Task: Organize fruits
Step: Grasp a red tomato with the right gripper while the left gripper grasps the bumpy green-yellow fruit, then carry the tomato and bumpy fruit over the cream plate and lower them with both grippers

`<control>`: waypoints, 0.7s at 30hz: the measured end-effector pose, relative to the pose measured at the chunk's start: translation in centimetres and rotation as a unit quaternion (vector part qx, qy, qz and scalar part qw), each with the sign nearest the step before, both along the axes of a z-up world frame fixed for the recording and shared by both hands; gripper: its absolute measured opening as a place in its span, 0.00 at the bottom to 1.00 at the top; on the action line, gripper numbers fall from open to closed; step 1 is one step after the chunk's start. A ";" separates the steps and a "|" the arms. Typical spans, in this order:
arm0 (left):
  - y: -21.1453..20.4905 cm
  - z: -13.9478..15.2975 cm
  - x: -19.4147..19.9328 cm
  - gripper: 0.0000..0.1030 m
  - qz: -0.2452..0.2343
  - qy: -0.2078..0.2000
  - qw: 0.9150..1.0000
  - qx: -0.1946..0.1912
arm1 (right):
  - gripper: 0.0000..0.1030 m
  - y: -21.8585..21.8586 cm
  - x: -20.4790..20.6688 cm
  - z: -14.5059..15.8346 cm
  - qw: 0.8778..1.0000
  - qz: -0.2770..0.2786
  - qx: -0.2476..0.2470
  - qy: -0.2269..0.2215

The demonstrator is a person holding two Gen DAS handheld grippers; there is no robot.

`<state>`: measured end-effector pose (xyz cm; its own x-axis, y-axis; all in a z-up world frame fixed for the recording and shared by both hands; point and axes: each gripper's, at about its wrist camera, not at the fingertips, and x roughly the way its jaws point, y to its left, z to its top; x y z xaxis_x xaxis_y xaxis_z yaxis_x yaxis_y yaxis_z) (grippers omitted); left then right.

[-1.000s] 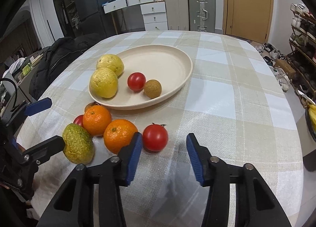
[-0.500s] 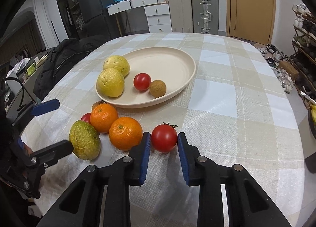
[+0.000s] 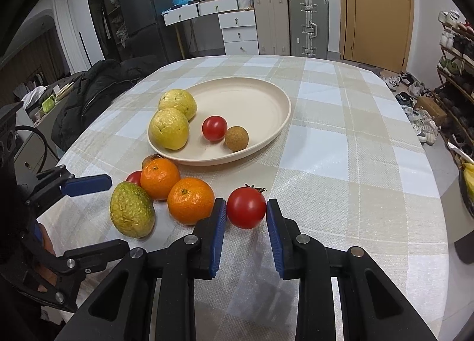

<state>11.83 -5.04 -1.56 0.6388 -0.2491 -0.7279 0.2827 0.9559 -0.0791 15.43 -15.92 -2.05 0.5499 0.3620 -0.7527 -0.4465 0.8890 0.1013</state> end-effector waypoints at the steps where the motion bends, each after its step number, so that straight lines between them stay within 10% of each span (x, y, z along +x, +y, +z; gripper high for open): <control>1: -0.1 -0.2 0.1 0.65 -0.004 0.006 1.000 -0.004 | 0.28 0.0 0.0 0.0 1.000 0.000 -0.001 0.000; 21: -0.6 -1.1 1.2 0.44 0.017 0.020 0.999 -0.025 | 0.28 -0.6 -0.2 0.9 1.000 -0.005 0.007 -0.011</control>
<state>13.02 -5.65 -2.63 0.6176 -0.2642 -0.7408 0.2457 0.9596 -0.1373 15.24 -16.54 -1.13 0.5699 0.3678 -0.7348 -0.4406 0.8916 0.1046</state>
